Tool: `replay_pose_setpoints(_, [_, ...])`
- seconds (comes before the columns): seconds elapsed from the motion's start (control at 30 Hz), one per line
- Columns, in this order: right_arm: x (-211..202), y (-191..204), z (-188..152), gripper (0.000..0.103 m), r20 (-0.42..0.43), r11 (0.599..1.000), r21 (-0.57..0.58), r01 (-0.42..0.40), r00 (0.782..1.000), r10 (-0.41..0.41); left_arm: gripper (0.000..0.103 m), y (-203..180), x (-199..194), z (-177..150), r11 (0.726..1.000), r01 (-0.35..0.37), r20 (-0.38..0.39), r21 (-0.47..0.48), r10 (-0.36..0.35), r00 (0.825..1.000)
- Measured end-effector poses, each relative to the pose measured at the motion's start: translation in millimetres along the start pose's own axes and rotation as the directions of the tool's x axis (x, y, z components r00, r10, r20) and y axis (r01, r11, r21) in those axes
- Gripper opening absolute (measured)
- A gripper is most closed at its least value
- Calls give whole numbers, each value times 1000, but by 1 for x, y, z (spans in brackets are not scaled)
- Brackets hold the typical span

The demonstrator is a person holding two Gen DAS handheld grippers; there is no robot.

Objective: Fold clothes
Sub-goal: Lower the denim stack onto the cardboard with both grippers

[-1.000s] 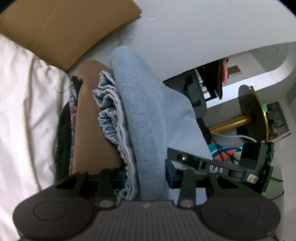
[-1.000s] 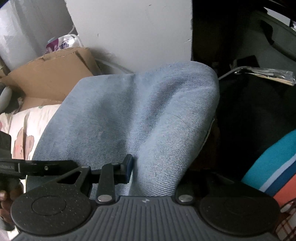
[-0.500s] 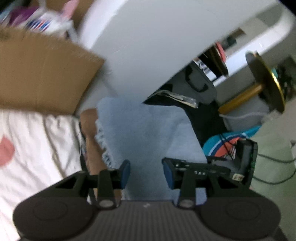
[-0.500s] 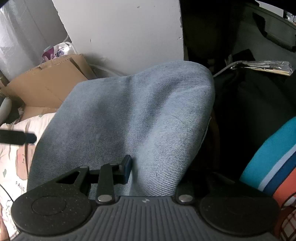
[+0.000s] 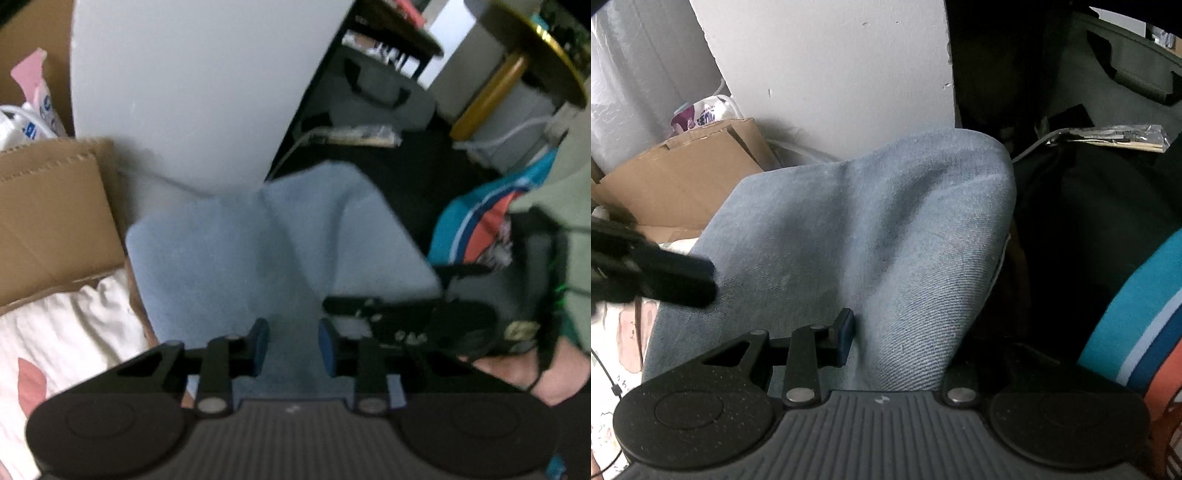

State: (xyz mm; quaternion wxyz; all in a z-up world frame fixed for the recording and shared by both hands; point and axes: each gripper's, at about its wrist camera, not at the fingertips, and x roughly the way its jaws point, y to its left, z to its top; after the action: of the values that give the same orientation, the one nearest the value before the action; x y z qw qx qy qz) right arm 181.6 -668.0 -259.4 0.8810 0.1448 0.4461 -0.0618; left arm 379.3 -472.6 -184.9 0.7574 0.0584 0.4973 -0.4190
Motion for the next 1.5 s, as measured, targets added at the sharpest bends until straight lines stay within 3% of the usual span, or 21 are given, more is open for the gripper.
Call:
replay_pose_setpoints(0.07, [1,1,1,35,4,1000,-1,3,1000,-3,30,0,6,-3,999,-30,-7,18,30,1000])
replay_pose_setpoints(0.17, [3,0,1,36,8,1000,5,6,1000,-6,6,3,13,-8,995,-96,-10,37,96,995])
replay_pose_setpoints(0.2, [3,-2,1,39,9,1000,20,8,1000,-9,3,6,14,-10,995,-100,-12,28,101,995])
replay_pose_setpoints(0.3, [-3,-6,-3,49,33,998,46,41,999,-42,3,14,19,-12,995,-97,-25,0,96,995])
replay_pose_setpoints(0.5, [-26,-1,-15,50,82,992,55,114,990,-118,3,-1,24,-14,981,-163,-19,107,166,986])
replay_pose_setpoints(0.73, [-60,13,-17,50,186,970,8,244,952,-241,3,4,24,-14,985,-158,-15,72,160,987])
replay_pose_setpoints(0.87, [-65,26,-13,50,230,976,-32,215,952,-202,3,5,26,-14,984,-159,-14,77,161,987])
replay_pose_setpoints(0.97, [-44,30,-9,50,180,980,-86,181,970,-163,3,6,27,-14,985,-161,-13,67,162,987])
replay_pose_setpoints(1.07, [-20,27,-6,41,104,982,-119,148,985,-136,3,8,26,-14,987,-151,-8,48,151,988])
replay_pose_setpoints(1.13, [-7,20,-6,40,67,984,-107,143,988,-136,3,9,22,-11,988,-146,-28,43,147,989])
replay_pose_setpoints(1.3, [-9,18,4,40,98,983,-127,130,988,-118,3,6,4,17,971,-217,-16,101,219,976])
replay_pose_setpoints(1.5, [9,8,26,40,113,987,-99,124,987,-112,3,15,12,35,967,-226,0,121,228,974])
